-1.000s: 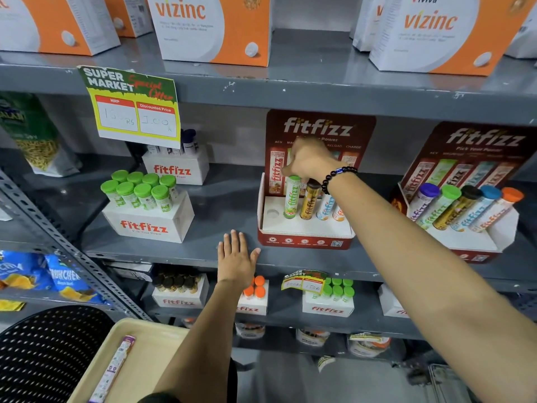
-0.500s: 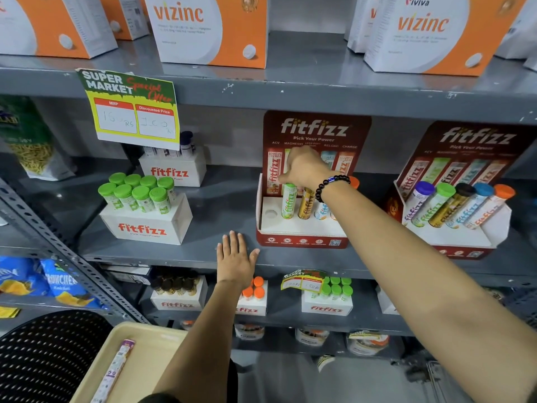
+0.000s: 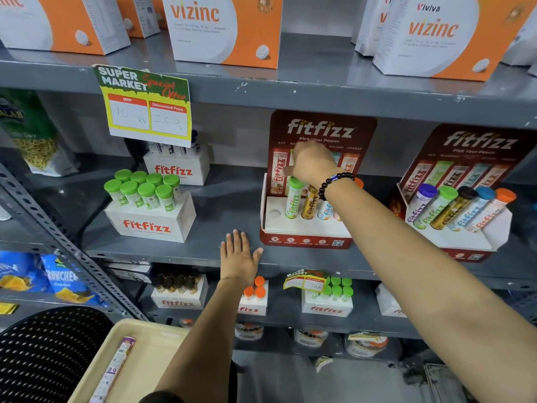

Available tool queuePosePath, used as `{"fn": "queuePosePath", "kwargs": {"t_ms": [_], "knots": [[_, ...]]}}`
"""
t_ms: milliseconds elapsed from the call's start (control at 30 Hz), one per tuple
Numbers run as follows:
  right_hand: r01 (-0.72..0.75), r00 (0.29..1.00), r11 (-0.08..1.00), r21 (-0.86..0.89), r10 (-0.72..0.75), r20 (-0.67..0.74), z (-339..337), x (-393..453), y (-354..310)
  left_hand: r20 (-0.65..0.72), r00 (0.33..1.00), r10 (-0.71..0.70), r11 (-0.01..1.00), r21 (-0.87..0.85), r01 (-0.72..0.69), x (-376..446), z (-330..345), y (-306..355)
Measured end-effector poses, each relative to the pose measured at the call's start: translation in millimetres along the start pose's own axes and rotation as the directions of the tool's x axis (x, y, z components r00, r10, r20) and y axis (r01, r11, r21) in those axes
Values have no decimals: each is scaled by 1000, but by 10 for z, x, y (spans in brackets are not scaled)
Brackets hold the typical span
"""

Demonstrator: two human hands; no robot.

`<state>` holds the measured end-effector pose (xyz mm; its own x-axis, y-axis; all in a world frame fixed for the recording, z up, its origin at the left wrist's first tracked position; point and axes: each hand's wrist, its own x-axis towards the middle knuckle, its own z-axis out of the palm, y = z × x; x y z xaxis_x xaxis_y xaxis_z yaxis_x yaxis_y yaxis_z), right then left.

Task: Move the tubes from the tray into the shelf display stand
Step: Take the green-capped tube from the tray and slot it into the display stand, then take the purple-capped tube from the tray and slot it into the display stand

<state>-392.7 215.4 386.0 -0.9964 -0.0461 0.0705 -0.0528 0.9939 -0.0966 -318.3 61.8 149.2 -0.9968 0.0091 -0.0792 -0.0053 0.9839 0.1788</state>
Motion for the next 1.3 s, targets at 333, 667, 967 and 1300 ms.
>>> {"fn": "queuePosePath", "kwargs": {"t_ms": [333,667,967,1300], "knots": [[341,921,929,142,-300,-247,97,-374,-497,-176,984,-30,981,-193,-5,-513,-35,-357],[770,612,577,272,-789,-59,1198,-798,-1893,-120,871,-476,859,-274,432,-1775,307,-1034],[906,209,306,292,-924,320,2537,-1376,-2776,84,553,-829,506,-309,805,-2347,845,-1065],[925,-62,140,353,-861,505,3698,-1804,-3372,174,369,-913,268,-428,863,-2404,1482,-976]]}}
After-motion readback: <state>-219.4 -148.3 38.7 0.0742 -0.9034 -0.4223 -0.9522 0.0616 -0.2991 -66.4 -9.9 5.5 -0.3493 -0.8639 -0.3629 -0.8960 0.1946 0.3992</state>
